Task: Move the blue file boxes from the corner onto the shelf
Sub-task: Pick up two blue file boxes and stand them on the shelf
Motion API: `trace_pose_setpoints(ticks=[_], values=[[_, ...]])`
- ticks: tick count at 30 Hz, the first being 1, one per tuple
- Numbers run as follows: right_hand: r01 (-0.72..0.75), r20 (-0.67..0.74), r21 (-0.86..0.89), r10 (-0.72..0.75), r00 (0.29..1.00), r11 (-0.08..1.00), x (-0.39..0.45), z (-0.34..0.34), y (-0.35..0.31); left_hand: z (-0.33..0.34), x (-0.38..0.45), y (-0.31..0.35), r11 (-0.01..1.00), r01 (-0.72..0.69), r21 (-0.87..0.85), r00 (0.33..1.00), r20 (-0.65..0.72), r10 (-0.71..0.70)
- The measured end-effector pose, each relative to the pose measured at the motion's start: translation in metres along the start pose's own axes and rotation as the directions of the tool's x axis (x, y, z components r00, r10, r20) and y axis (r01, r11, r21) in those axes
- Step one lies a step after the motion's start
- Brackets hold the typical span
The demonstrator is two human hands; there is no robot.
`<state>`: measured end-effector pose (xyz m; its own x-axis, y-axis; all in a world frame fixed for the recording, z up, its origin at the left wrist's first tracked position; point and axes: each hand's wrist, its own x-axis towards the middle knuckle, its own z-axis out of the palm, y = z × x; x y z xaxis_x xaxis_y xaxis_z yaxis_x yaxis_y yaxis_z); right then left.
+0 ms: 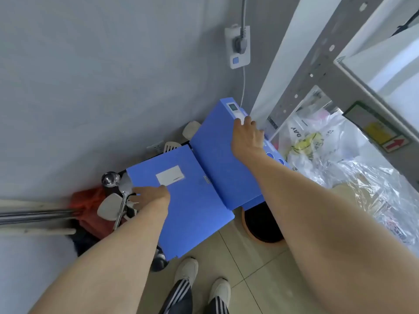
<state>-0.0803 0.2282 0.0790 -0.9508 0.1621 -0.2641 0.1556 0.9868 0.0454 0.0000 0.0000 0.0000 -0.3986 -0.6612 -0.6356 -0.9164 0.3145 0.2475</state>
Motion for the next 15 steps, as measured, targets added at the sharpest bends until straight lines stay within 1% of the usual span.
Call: trace_pose_setpoints(ticks=[3, 6, 9, 11, 15], values=[[-0.124, 0.017, 0.019, 0.123, 0.992, 0.992, 0.012, 0.007, 0.016, 0.007, 0.018, -0.006, 0.998, 0.056, -0.004, 0.998, -0.015, -0.056], [-0.213, 0.085, 0.085, 0.206, 0.975, 0.973, 0.024, 0.013, 0.024, 0.013, 0.034, -0.015, 0.996, 0.081, -0.024, 0.997, 0.002, -0.081], [-0.223, 0.139, 0.109, 0.208, 0.968, 0.969, 0.029, 0.016, 0.027, 0.017, 0.041, -0.019, 0.994, 0.068, -0.091, 0.995, 0.083, -0.061], [-0.226, 0.160, 0.123, 0.205, 0.966, 0.966, 0.030, 0.020, 0.026, 0.019, 0.047, -0.021, 0.989, 0.066, -0.131, 0.994, 0.094, -0.054], [-0.211, 0.086, 0.166, 0.199, 0.976, 0.963, 0.023, 0.024, 0.022, 0.019, 0.056, -0.028, 0.993, 0.027, -0.111, 0.997, 0.073, -0.019]])
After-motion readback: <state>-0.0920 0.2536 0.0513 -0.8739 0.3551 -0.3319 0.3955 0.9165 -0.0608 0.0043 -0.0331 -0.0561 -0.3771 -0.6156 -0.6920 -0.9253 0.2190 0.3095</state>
